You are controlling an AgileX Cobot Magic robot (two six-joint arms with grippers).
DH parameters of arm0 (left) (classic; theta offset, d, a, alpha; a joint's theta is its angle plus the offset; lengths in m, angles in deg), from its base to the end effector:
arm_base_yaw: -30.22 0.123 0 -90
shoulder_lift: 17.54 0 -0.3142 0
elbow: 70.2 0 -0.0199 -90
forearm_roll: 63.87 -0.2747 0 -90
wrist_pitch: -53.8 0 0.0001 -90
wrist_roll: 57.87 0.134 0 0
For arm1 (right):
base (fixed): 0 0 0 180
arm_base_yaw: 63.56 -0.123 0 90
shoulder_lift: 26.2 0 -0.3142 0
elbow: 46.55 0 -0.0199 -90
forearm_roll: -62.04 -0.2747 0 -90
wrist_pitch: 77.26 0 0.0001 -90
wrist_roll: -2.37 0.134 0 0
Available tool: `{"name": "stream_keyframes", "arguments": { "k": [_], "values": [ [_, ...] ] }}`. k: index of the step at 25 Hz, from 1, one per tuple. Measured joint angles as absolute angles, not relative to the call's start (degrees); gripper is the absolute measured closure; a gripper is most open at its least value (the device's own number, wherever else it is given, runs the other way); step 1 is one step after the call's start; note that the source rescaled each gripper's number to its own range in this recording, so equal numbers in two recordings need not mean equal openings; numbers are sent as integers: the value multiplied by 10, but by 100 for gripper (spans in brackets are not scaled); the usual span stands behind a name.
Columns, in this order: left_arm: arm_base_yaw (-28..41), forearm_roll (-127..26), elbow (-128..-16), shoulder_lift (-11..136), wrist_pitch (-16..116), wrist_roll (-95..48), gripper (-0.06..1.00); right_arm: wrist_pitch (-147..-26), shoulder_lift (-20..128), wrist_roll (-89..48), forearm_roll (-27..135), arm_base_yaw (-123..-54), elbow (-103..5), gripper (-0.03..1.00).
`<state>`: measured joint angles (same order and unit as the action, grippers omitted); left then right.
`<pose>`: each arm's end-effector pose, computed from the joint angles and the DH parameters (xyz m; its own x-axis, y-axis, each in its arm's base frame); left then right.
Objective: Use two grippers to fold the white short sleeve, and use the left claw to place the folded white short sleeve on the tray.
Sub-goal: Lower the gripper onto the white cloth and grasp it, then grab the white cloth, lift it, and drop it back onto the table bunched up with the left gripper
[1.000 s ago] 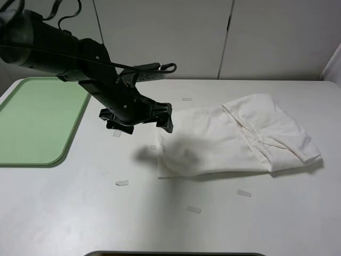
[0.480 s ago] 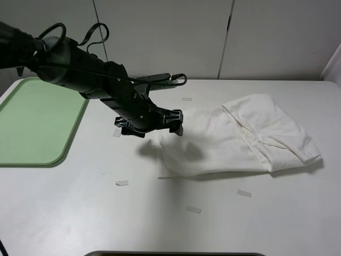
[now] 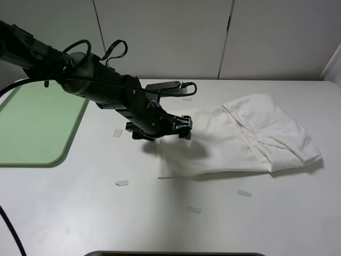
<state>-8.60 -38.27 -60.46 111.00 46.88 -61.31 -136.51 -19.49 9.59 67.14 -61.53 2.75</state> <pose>0.3626 -0.3007 0.0679 -0.8693 0.0804 -0.4877 0.2624 0.9113 -0.3174 0.0251 -0.0111 0.2729 -0.4151 0.0949 -0.9048 0.1382 0.9896 0.0403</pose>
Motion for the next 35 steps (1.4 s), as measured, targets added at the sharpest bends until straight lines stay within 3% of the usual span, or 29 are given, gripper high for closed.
{"name": "stream_keyframes", "arguments": {
  "k": [7,14,16,21,23,24,27,28,29,35],
  "values": [
    [-107,-362,-612,1126,512,-613,-4,-1365,-195,96,671,-615,28,-3],
    [-115,-362,-612,1128,517,-617,11,-1365,-195,96,671,-615,28,-3],
    [-117,-360,-612,1130,517,-623,24,-1365,-195,96,671,-615,28,-3],
    [-117,-358,-612,1134,516,-625,40,-1365,-195,96,671,-615,28,-3],
    [-117,-358,-612,1134,511,-626,51,-1365,-195,96,671,-615,28,-3],
    [-117,-358,-612,1134,504,-626,66,-1365,-195,96,671,-615,28,-3],
    [-117,-356,-612,1134,501,-626,79,-1365,-195,96,671,-615,28,-3],
    [-117,-356,-612,1134,501,-626,79,-1365,-195,96,671,-615,28,-3],
    [-117,-355,-612,1134,499,-626,87,-1365,-195,96,671,-615,28,-3],
    [-117,-355,-612,1134,498,-626,91,-1365,-195,96,671,-615,28,-3]
  ]
}}
